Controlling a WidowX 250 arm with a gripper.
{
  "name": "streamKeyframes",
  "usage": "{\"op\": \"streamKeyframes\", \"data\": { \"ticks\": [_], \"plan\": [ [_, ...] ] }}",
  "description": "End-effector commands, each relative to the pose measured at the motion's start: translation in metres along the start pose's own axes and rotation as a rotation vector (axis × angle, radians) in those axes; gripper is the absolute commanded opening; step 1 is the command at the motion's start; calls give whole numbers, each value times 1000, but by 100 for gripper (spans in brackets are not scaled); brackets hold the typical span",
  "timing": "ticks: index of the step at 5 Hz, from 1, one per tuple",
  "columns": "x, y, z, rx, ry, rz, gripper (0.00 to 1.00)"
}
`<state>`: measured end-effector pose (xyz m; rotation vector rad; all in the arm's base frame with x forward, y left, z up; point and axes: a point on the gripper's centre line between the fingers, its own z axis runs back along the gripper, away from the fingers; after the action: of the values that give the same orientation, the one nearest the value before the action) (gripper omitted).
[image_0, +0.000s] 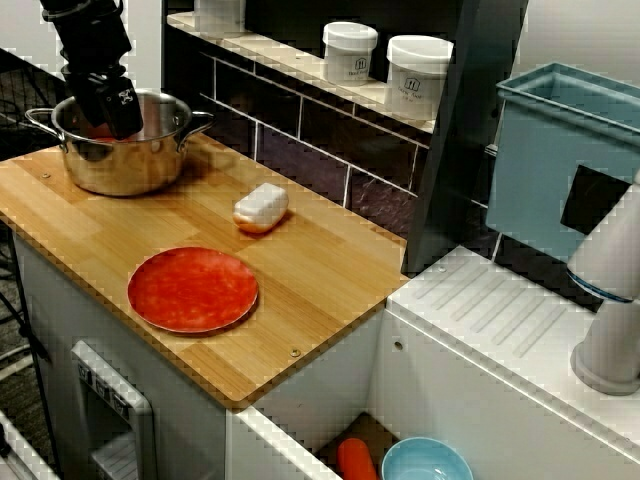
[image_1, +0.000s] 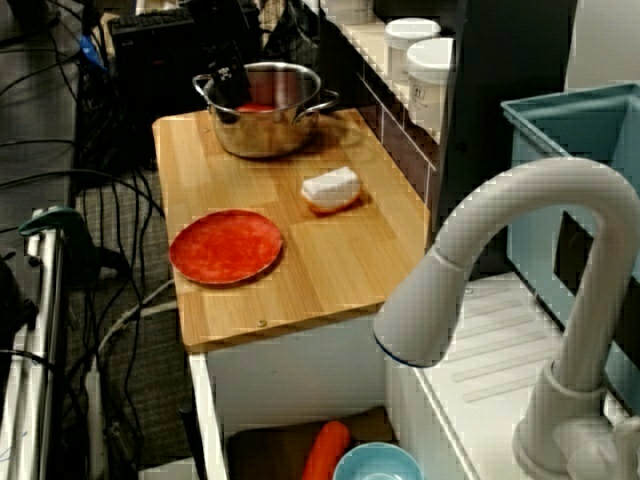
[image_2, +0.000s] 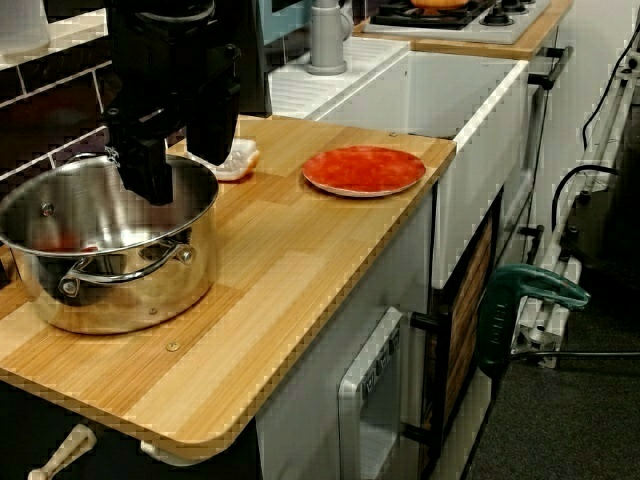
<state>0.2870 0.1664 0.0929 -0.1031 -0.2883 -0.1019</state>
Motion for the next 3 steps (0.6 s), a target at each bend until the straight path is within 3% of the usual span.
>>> {"op": "streamKeyframes", "data": {
  "ticks": [1, 3],
  "plan": [
    [0, 13, 9, 30, -19, 21, 100],
    [13, 24, 5, 31, -4, 45, 100]
  ]
}}
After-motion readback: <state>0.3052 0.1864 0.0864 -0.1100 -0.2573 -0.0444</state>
